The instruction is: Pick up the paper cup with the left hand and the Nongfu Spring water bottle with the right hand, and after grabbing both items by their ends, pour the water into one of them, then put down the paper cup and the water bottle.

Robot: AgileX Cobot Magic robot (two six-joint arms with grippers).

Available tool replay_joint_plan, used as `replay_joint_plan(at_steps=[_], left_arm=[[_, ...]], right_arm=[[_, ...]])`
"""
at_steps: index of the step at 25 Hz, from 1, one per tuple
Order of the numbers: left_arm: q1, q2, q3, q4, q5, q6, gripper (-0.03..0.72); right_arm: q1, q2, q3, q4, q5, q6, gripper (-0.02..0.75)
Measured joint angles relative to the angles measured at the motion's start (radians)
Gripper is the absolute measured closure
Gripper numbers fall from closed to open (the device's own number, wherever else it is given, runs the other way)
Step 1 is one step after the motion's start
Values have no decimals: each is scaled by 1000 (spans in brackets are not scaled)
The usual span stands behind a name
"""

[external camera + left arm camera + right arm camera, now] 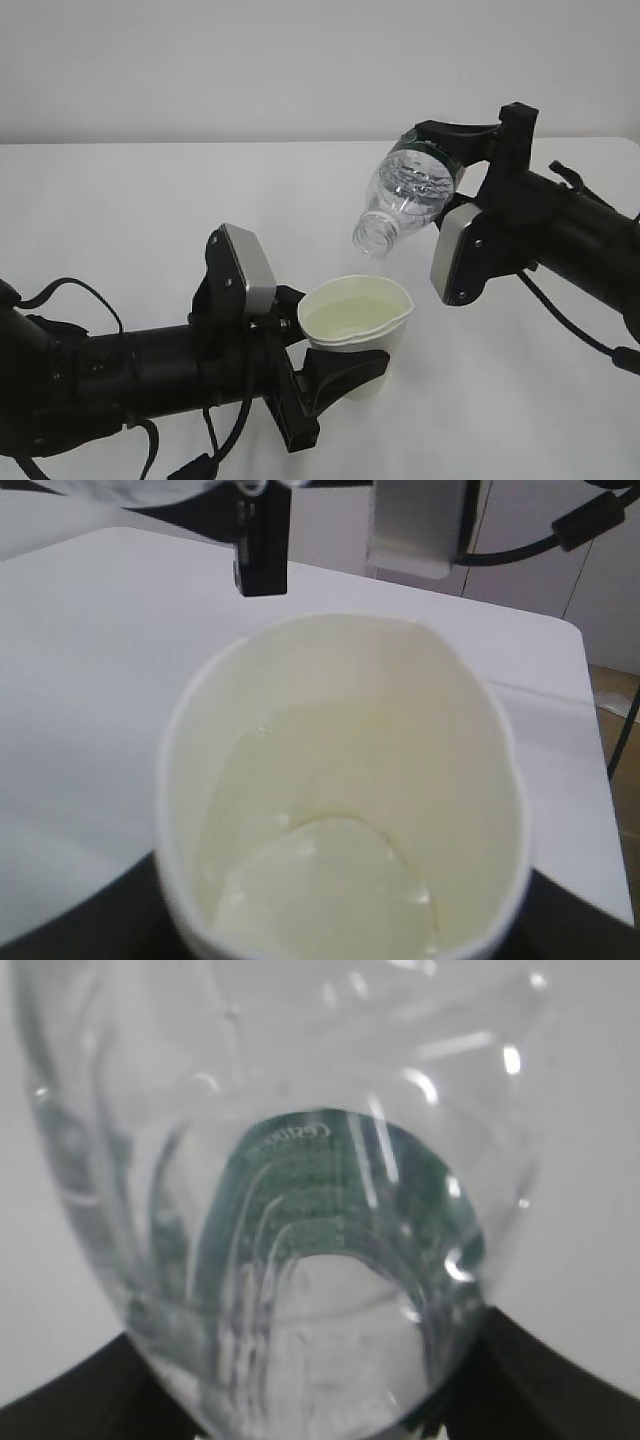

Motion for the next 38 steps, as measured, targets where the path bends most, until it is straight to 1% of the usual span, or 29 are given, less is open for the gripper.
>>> replay_joint_plan(at_steps=[10, 16, 25, 32, 38], left_arm=[[0, 0, 0, 0, 0, 0, 265], [0, 0, 0, 0, 0, 0, 265], [0, 0, 0, 0, 0, 0, 265], [0, 0, 0, 0, 0, 0, 265], [0, 0, 0, 0, 0, 0, 265]], right_arm=[[0, 0, 0, -7, 0, 175, 260], [0, 0, 0, -3, 0, 387, 260], [0, 0, 18, 98, -2, 619, 260], [0, -1, 34, 139, -2, 712, 260], [0, -1, 38, 221, -2, 873, 260]])
